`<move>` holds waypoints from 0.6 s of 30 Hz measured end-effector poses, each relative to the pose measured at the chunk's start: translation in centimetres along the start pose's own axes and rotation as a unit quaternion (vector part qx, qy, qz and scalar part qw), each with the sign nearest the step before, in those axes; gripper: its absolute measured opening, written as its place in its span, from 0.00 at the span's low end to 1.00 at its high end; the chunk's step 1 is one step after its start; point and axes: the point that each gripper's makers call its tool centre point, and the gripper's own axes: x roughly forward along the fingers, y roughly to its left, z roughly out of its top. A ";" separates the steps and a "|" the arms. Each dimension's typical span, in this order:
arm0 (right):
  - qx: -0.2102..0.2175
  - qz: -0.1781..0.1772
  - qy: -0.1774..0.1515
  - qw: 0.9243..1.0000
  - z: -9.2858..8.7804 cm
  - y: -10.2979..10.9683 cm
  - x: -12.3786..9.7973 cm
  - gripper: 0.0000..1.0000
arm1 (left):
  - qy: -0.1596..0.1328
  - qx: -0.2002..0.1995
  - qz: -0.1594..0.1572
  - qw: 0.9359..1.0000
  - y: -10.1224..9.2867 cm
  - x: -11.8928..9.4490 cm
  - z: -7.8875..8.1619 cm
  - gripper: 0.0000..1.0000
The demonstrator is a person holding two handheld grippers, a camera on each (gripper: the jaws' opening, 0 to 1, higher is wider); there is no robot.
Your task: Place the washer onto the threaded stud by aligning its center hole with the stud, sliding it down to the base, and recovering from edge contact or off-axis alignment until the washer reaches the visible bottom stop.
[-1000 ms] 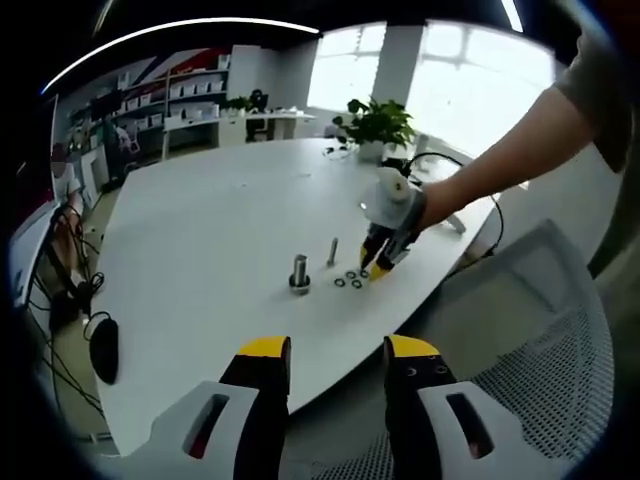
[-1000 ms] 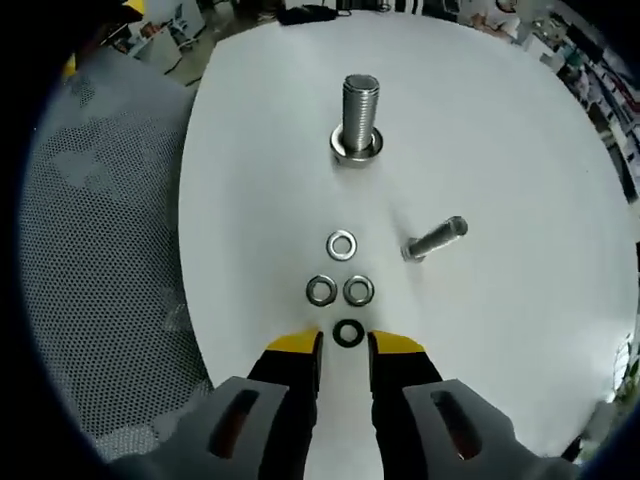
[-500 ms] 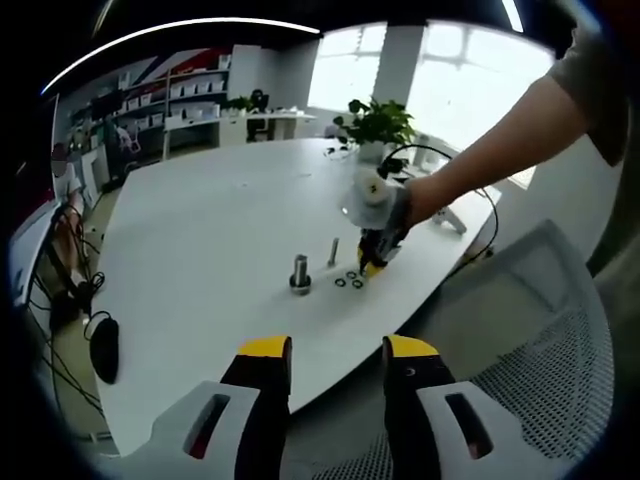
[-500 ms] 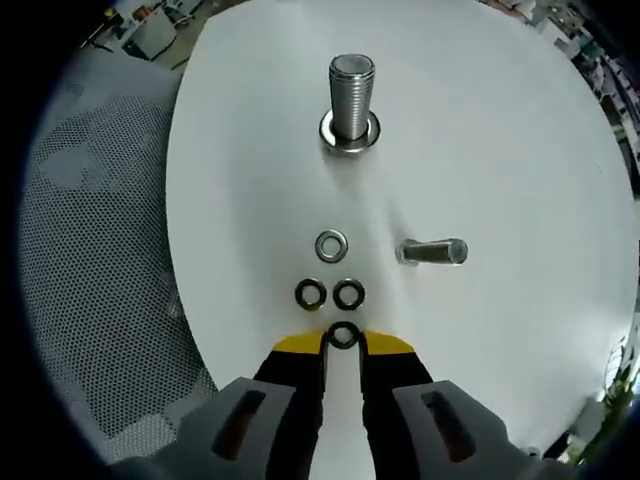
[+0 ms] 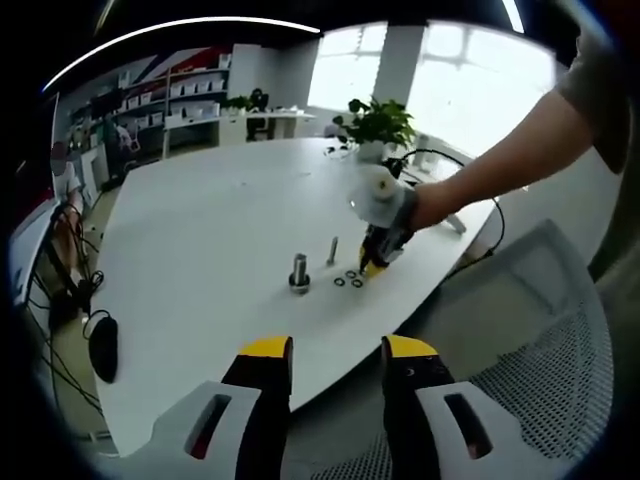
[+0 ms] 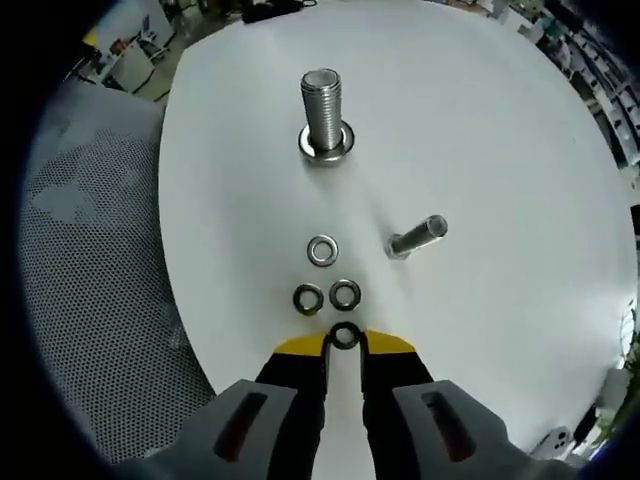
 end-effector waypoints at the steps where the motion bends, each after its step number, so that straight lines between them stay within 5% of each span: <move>1: 0.003 -0.004 -0.010 1.000 0.0 0.0 0.0 0.14 | 0.001 0.000 -0.001 1.000 -0.1 0.0 0.0 0.33; 6: 0.059 0.008 -0.051 0.997 0.1 -0.3 0.0 0.13 | -0.002 -0.001 -0.001 1.000 0.0 0.0 0.1 0.34; 18: 0.038 0.006 -0.049 0.998 0.2 -0.3 0.0 0.13 | -0.001 0.001 0.000 1.000 0.0 0.0 0.1 0.34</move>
